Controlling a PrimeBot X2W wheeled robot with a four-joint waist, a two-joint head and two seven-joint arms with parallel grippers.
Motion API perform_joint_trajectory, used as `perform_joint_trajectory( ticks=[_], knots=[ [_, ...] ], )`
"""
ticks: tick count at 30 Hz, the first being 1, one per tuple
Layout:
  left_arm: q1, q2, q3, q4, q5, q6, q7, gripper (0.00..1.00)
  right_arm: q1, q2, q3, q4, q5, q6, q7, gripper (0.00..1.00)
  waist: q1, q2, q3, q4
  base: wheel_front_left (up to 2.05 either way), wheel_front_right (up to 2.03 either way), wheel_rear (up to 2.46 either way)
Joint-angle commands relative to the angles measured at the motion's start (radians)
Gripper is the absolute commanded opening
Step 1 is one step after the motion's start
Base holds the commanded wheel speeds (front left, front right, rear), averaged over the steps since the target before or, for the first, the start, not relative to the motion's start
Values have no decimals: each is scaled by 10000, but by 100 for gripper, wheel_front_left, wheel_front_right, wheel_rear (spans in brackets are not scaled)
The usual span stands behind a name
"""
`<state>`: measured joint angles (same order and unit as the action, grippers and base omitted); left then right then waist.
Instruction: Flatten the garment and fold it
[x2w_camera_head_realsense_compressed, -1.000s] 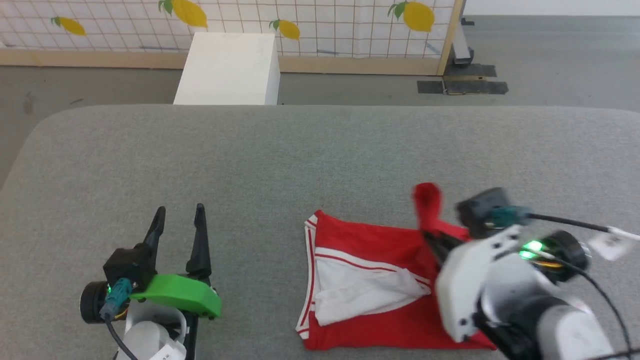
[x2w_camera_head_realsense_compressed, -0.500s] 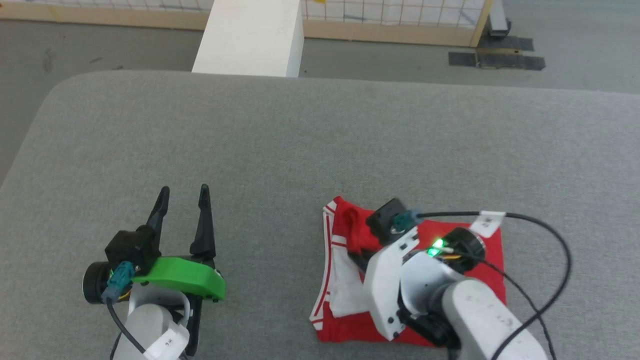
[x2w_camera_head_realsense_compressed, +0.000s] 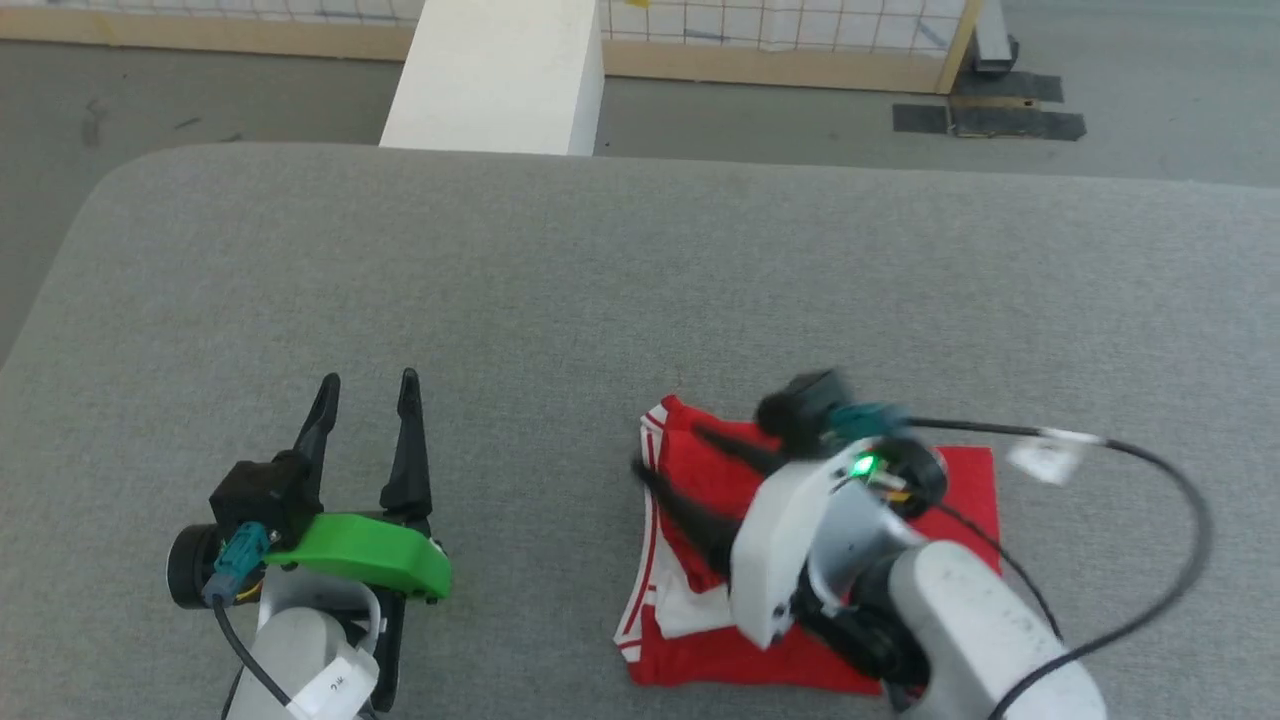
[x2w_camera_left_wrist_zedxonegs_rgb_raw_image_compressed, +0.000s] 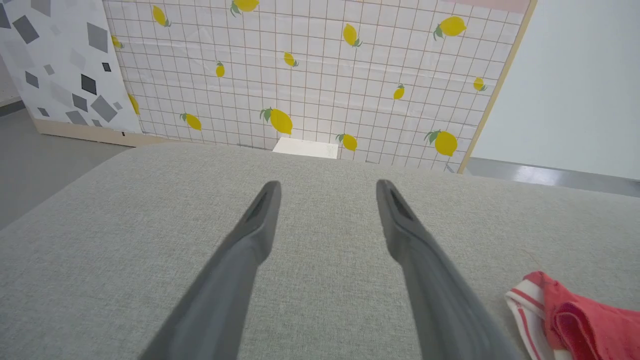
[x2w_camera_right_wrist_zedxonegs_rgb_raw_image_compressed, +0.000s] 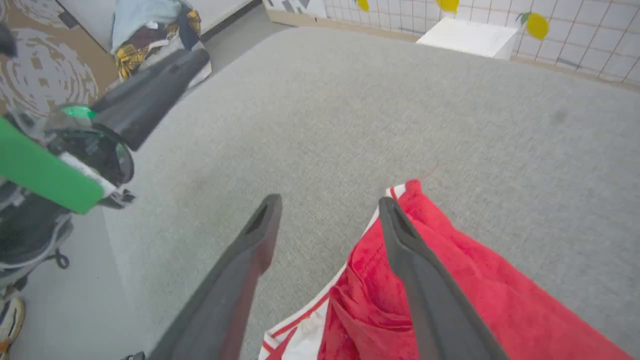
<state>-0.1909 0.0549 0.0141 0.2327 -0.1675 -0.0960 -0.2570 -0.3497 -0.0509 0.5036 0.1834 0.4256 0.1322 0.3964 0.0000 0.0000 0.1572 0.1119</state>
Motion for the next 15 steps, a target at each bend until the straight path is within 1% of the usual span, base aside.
perform_joint_trajectory(
  ticks=[1,5,7,11,15],
  knots=[
    [12,-46,17,-21,-29,0,-47,100,63,6,-188,-443,129,-15,-697,100,0,0,-164,-181,0,0,0],
    [116,-46,106,-112,36,-3,-47,100,460,6,-1183,-1601,-97,-15,-2721,100,0,0,-320,-441,0,0,0],
    [169,-46,159,-145,71,-15,-47,100,830,6,-1835,-2004,-275,-15,-3405,100,0,0,-392,-575,0,0,0],
    [252,-46,253,-230,115,-38,-47,100,1572,6,-3056,-2473,-541,-15,-4256,100,0,0,-469,-802,0,0,0],
    [265,-46,266,-289,147,-63,-47,100,2225,6,-4373,-2387,-1094,-15,-4512,100,0,0,-469,-928,0,0,0]
  ],
)
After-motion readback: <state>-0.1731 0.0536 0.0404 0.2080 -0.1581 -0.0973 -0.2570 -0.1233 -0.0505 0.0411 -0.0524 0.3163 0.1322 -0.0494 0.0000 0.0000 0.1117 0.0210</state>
